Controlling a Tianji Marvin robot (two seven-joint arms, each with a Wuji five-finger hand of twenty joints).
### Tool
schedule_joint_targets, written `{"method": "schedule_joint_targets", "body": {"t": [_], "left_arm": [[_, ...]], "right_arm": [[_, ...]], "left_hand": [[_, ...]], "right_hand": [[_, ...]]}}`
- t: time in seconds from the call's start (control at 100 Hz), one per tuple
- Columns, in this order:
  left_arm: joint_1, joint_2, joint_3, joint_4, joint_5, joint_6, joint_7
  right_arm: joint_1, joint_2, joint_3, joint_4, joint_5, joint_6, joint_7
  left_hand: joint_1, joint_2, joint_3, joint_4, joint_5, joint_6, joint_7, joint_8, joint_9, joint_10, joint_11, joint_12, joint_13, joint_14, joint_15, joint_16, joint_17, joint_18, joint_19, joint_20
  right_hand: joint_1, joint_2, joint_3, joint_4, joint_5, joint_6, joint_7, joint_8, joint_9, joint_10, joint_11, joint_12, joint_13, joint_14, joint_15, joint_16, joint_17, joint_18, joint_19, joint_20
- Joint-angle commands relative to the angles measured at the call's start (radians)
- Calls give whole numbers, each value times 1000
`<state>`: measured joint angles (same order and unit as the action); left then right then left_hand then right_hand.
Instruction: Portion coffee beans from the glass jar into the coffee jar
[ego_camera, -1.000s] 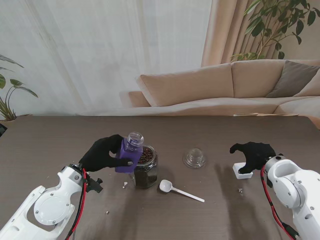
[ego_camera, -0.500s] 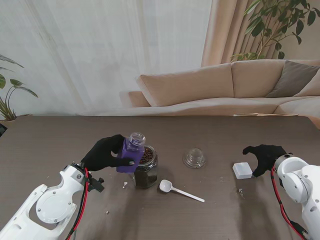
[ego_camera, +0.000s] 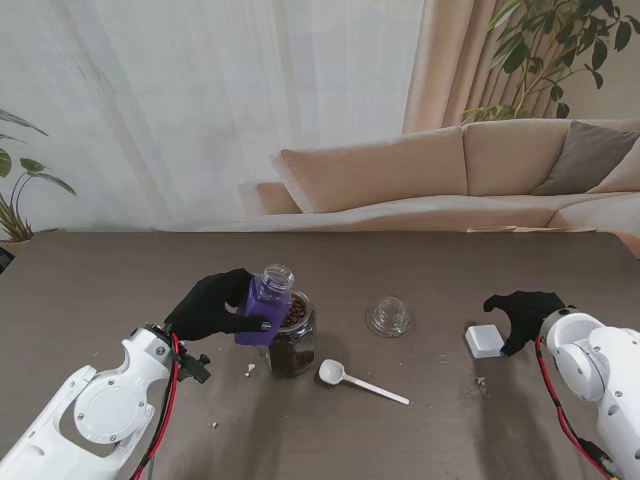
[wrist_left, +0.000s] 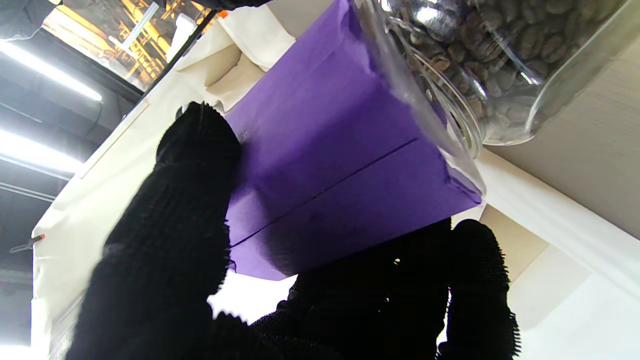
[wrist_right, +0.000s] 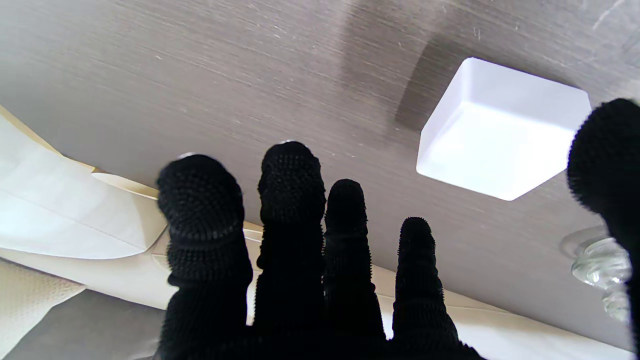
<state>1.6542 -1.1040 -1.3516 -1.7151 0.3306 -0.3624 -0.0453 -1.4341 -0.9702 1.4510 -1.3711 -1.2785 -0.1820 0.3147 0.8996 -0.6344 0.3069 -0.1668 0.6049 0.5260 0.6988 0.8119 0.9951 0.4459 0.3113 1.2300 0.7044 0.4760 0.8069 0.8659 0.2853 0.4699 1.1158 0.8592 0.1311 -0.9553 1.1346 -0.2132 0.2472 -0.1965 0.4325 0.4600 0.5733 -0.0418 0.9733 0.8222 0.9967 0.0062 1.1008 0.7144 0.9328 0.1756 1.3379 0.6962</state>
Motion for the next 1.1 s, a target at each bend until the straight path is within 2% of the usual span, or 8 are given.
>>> {"method": "schedule_joint_targets", "body": {"t": [0.0, 0.36, 0.58, 0.78, 0.97, 1.09], "left_arm": [[2, -2, 4, -3, 1, 5, -16], [-2, -1, 9, -3, 0, 14, -21], [0, -1, 7, -7, 3, 17, -22], [0, -1, 6, -8, 4, 15, -22], [3, -1, 5, -13, 4, 16, -20], [8, -1, 2, -18, 7, 17, -19]], "right_arm": [[5, -2, -23, 27, -10, 6, 10], [59, 3, -111, 96, -27, 56, -16], [83, 5, -139, 131, -28, 68, -33], [93, 7, -169, 166, -23, 70, -85], [104, 9, -200, 209, -25, 73, -165], [118, 12, -224, 235, -26, 71, -189]], "left_hand": [[188, 119, 355, 60, 95, -42, 394, 63, 85, -72, 72, 25, 22, 32, -4, 14, -29, -58, 44, 27], [188, 120, 354, 59, 96, -43, 395, 64, 85, -72, 72, 25, 22, 31, -4, 14, -29, -59, 44, 28], [187, 119, 354, 59, 96, -43, 395, 64, 85, -72, 73, 25, 22, 32, -4, 14, -30, -58, 44, 28], [187, 118, 356, 59, 95, -44, 395, 64, 86, -72, 73, 25, 23, 32, -3, 14, -29, -59, 45, 28], [186, 118, 357, 59, 95, -44, 396, 64, 86, -74, 73, 25, 23, 31, -3, 14, -29, -58, 45, 28], [186, 118, 356, 58, 96, -44, 396, 64, 85, -73, 73, 25, 23, 31, -3, 14, -29, -58, 45, 28]], "right_hand": [[-58, -33, 41, -25, -31, 30, -9, -14, -34, -11, 14, 20, -29, 2, 15, 13, -383, -14, 16, 37], [-75, -9, 36, -26, -60, 92, 8, -29, -21, -10, 29, 29, -8, -9, 28, 15, -364, -24, 27, 40], [-61, -12, 33, -23, -58, 84, 40, -34, -13, -8, 35, 31, 4, -13, 34, 15, -356, -23, 36, 39], [-53, -43, 48, -25, 6, 77, 110, -26, 18, -3, 41, 31, 24, -15, 41, 12, -342, -16, 45, 36], [-33, -103, 73, -28, 104, 40, 171, -22, 89, 0, 51, 35, 67, -24, 76, 20, -311, -10, 71, 37], [-24, -129, 89, -32, 153, 29, 200, -29, 128, 1, 50, 42, 98, -35, 85, 18, -289, -6, 83, 31]]}}
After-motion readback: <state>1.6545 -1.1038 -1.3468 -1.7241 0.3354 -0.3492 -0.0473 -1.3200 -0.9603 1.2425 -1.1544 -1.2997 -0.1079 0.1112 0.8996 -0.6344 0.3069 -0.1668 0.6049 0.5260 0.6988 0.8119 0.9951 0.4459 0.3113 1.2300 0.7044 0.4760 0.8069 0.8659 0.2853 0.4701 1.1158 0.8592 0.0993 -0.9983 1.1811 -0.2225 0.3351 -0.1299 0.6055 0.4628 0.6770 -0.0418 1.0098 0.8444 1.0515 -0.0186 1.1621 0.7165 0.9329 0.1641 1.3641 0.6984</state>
